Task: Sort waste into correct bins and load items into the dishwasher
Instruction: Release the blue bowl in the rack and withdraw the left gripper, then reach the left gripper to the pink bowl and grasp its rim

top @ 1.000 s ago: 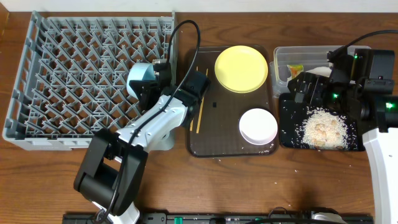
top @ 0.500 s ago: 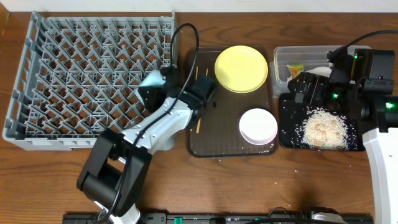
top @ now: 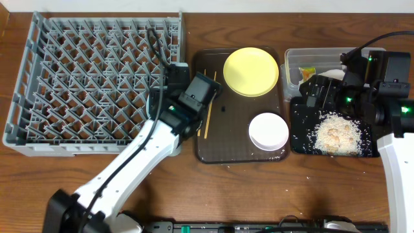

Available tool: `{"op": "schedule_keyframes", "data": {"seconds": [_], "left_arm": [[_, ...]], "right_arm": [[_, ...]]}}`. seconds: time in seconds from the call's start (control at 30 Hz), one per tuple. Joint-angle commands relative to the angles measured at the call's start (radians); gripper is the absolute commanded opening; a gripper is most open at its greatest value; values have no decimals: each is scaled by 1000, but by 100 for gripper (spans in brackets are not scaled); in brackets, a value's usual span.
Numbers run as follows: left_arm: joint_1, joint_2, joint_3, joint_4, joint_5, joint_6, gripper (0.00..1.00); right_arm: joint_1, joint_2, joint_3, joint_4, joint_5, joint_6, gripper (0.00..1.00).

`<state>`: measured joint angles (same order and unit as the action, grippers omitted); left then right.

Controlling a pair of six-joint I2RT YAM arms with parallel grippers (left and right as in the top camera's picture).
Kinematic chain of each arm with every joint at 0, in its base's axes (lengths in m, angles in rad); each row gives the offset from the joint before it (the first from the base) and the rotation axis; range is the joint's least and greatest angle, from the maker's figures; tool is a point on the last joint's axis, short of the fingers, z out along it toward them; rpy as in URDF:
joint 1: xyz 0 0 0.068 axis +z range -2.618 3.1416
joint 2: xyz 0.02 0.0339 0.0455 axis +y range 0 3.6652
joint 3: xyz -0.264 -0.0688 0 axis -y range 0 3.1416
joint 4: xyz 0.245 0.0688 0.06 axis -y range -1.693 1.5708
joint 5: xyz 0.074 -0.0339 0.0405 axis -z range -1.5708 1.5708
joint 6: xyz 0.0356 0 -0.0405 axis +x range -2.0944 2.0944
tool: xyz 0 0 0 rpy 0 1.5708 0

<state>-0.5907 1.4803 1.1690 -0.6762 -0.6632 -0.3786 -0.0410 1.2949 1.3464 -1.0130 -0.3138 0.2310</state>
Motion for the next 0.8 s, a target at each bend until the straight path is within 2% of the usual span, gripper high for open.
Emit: {"op": "schedule_keyframes", "data": {"seconds": [0.0,0.13,0.23,0.4,0.6,0.77], "left_arm": [[5,-47,23,10,226,48,72],[5,-43,33,46,559,64,73],[-6,9,34,74,723,42,78],[-59,130,45,100,814,7,80],[-145,245,69,180,812,-1,81],[-166,336,69,216,809,-24,81]], "right_arm": [[-5,-6,20,-1,3,7,99],[-5,-6,20,-1,3,8,99],[-5,-6,20,-1,3,7,99],[-5,-6,20,-1,3,8,99],[-5,-6,20,-1,3,8,99],[-5,-6,20,-1,3,8,99]]}}
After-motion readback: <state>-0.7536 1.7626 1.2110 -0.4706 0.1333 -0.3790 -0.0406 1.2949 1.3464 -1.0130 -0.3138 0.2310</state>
